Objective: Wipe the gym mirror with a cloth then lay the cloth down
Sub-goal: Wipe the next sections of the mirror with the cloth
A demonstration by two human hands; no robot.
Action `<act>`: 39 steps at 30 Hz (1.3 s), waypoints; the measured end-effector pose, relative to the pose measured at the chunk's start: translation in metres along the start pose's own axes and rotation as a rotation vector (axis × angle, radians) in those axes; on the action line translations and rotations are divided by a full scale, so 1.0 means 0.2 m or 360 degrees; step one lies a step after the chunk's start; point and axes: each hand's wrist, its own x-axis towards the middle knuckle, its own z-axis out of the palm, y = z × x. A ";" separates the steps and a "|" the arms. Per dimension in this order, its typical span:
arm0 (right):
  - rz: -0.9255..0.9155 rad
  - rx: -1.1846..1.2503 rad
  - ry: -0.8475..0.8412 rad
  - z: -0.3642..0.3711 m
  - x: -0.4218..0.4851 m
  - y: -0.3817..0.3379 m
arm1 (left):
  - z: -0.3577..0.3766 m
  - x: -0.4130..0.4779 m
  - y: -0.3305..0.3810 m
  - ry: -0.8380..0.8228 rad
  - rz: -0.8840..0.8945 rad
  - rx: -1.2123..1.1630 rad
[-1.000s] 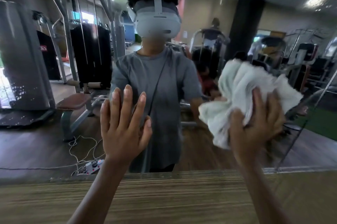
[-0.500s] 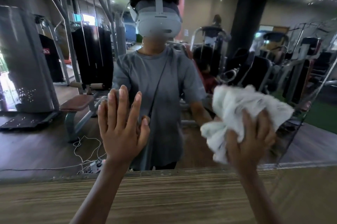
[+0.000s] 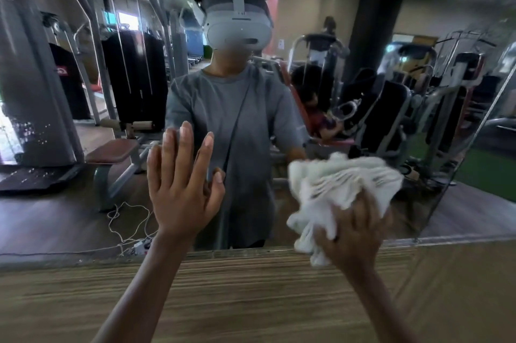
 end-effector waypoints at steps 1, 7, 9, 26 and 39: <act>0.0272 -0.0001 0.0067 0.00 0.08 0.00 | 0.00 0.00 0.00 0.0002 -0.0001 -0.0003; 0.0922 0.0237 0.0428 0.05 0.42 -0.43 | 0.00 -0.01 -0.01 0.0024 0.0030 -0.0003; 0.0387 0.0200 0.0215 0.06 0.25 -0.46 | 0.00 -0.01 -0.02 0.0033 0.0027 -0.0008; 0.0130 0.0074 0.0117 0.05 0.14 -0.34 | 0.00 0.00 -0.02 0.0052 0.0021 -0.0059; 0.0518 0.0171 0.0319 -0.01 0.45 -0.36 | 0.00 -0.02 -0.03 0.0051 0.0032 -0.0044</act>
